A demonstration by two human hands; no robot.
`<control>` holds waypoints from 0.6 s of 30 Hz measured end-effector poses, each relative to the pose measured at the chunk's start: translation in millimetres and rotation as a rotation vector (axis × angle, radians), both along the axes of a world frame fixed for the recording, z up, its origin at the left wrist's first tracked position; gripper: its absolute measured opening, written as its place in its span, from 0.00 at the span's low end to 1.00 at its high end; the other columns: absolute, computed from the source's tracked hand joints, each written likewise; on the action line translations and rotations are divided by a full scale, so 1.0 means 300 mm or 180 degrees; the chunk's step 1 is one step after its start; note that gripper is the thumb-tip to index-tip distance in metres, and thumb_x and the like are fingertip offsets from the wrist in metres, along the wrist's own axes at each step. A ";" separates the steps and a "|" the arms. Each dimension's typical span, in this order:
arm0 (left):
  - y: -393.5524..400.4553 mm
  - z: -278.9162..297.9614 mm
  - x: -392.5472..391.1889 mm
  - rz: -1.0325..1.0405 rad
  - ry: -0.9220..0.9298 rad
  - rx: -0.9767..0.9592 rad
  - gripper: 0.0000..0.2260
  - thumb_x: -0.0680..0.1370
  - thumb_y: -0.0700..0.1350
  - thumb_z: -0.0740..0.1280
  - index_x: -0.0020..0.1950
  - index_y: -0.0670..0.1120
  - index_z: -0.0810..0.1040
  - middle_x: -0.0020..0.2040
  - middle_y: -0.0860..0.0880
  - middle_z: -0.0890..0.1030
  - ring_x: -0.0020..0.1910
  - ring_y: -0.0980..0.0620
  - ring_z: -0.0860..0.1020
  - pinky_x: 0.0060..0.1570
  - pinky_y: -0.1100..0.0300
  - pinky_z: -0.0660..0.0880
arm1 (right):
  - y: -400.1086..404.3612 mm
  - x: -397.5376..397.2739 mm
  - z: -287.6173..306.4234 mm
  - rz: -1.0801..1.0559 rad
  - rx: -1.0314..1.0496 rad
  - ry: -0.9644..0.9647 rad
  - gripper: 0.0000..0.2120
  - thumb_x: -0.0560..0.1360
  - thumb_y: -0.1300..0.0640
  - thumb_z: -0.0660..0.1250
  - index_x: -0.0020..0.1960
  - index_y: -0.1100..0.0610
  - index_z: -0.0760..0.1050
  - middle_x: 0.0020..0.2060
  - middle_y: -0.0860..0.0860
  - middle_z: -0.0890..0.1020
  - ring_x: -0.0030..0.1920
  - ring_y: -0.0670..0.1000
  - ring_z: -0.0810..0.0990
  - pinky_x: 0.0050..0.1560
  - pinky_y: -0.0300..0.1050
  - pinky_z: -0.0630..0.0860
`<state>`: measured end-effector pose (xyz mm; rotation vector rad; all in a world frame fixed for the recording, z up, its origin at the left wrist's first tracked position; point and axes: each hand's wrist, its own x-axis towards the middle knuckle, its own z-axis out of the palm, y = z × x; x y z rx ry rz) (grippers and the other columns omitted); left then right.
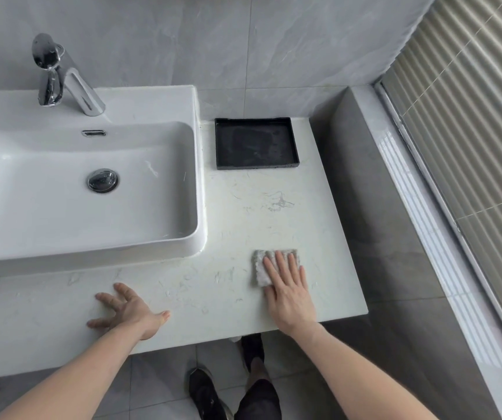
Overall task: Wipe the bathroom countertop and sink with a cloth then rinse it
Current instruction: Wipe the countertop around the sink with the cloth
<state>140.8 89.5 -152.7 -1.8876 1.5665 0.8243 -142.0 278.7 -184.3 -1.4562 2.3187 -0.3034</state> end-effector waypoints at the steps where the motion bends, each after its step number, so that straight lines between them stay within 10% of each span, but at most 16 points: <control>1: 0.000 -0.001 0.000 -0.0001 -0.0008 -0.0002 0.64 0.67 0.69 0.72 0.76 0.44 0.26 0.76 0.36 0.28 0.77 0.29 0.38 0.69 0.28 0.53 | 0.035 -0.054 -0.005 -0.0197 -0.0012 0.0037 0.29 0.86 0.43 0.47 0.83 0.41 0.38 0.83 0.44 0.38 0.82 0.51 0.32 0.81 0.55 0.36; 10: 0.002 0.006 -0.005 0.0039 0.0018 -0.0011 0.64 0.66 0.67 0.74 0.77 0.44 0.27 0.76 0.36 0.28 0.77 0.29 0.38 0.68 0.27 0.53 | 0.247 -0.369 0.062 -0.1923 -0.0174 -0.0418 0.24 0.87 0.54 0.49 0.82 0.43 0.53 0.83 0.45 0.56 0.83 0.49 0.51 0.80 0.59 0.59; 18: 0.004 0.008 -0.003 0.0053 0.0004 -0.0008 0.65 0.65 0.67 0.74 0.77 0.45 0.28 0.76 0.36 0.28 0.77 0.29 0.38 0.68 0.27 0.53 | 0.050 -0.016 0.083 -0.0114 -0.0131 -0.0427 0.29 0.86 0.56 0.52 0.84 0.44 0.48 0.83 0.44 0.47 0.83 0.52 0.39 0.82 0.57 0.41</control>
